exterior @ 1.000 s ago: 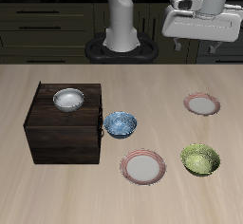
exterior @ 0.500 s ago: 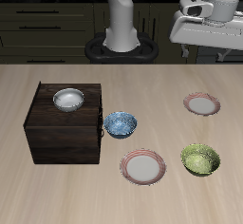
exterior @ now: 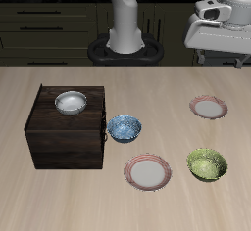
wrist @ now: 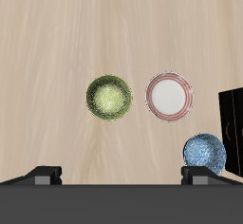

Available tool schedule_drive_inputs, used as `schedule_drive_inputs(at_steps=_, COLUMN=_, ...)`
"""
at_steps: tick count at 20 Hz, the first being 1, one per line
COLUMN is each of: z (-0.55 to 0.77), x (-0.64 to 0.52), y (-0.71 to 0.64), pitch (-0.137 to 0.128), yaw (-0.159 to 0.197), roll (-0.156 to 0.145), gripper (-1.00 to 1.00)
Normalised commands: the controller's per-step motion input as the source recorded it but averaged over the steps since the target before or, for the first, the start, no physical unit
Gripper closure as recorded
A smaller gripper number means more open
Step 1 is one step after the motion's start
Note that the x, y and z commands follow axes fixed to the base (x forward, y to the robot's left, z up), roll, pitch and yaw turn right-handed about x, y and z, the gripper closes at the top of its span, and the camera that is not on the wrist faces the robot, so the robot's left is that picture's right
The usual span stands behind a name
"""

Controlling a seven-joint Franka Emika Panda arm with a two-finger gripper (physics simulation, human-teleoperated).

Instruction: Stack the green bowl on the blue bowl

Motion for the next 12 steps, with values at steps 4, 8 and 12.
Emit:
schedule_drive_inputs(at_steps=4, z=-0.04, x=0.23, y=0.05, pitch=0.006, yaw=0.009, roll=0.026, gripper=-1.00)
schedule_drive_inputs(at_steps=8, z=-0.03, x=0.18, y=-0.05, pitch=0.009, yaw=-0.003, roll=-0.001, gripper=-1.00)
schedule_drive_inputs(at_steps=12, z=-0.10, x=0.14, y=-0.13, pitch=0.004, yaw=-0.033, roll=-0.014, gripper=-1.00)
